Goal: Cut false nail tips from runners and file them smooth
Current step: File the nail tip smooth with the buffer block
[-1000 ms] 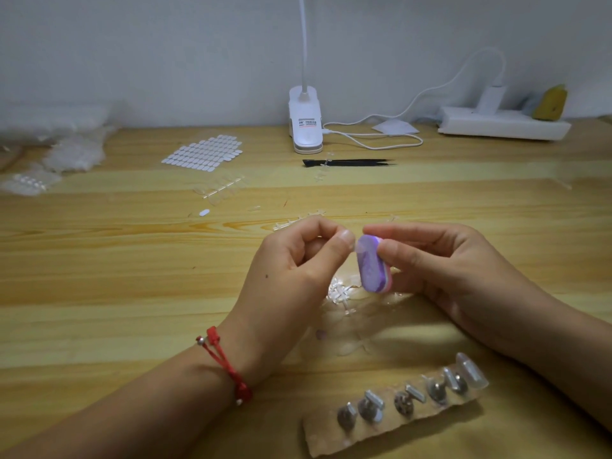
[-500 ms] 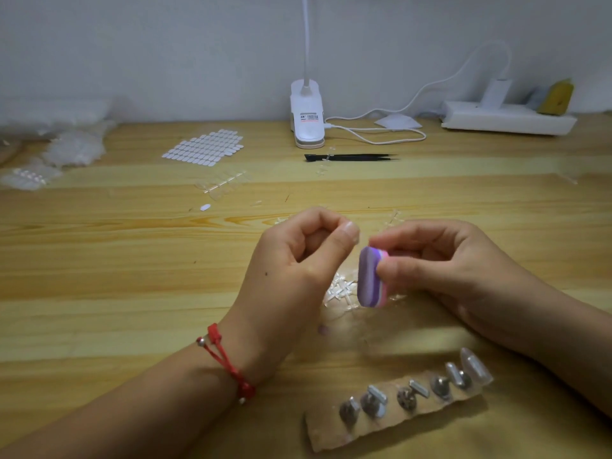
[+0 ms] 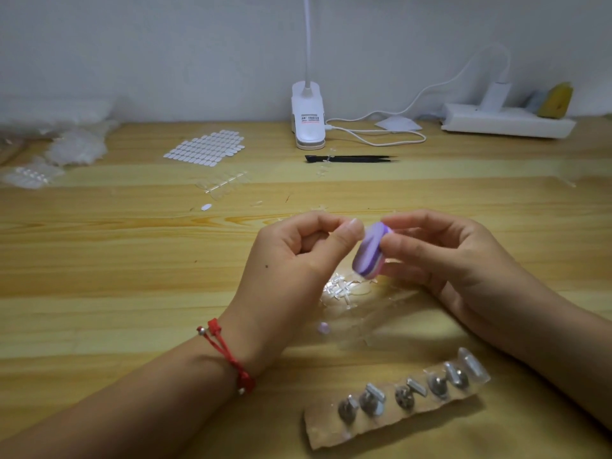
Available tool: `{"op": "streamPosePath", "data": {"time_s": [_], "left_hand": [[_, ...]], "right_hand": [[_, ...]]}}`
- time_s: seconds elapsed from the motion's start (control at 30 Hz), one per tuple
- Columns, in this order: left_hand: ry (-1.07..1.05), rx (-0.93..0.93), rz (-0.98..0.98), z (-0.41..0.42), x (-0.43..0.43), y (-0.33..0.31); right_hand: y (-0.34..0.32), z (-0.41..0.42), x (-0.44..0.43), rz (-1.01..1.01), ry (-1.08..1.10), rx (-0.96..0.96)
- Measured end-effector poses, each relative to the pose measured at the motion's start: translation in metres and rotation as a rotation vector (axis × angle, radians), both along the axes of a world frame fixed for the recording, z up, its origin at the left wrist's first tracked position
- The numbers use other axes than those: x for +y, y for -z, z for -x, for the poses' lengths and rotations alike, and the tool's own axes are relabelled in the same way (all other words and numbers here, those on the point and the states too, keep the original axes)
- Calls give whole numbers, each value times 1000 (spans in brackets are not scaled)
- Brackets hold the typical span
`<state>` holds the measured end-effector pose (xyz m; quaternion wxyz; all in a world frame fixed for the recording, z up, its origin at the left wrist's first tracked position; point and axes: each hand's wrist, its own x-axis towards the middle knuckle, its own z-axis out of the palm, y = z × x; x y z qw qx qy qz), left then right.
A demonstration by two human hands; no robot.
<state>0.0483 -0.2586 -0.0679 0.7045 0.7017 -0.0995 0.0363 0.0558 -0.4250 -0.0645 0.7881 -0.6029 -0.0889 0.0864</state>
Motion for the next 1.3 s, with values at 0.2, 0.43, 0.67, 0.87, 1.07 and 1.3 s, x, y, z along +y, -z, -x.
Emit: {"op": "streamPosePath", "data": {"time_s": [0.2, 0.43, 0.67, 0.87, 1.07, 1.3], "left_hand": [[-21, -11, -15, 1, -1, -1], [-19, -10, -29, 0, -1, 0], [37, -32, -72, 1, -3, 1], [34, -80, -75, 4, -4, -2], [51, -89, -69, 4, -5, -1], [96, -83, -59, 4, -4, 0]], "right_hand": [[1, -1, -3, -42, 22, 37], [1, -6, -5, -100, 70, 81], [-2, -9, -11, -282, 103, 162], [-2, -3, -5, -69, -4, 125], [2, -1, -3, 112, -7, -2], [5, -1, -1, 142, 18, -63]]}}
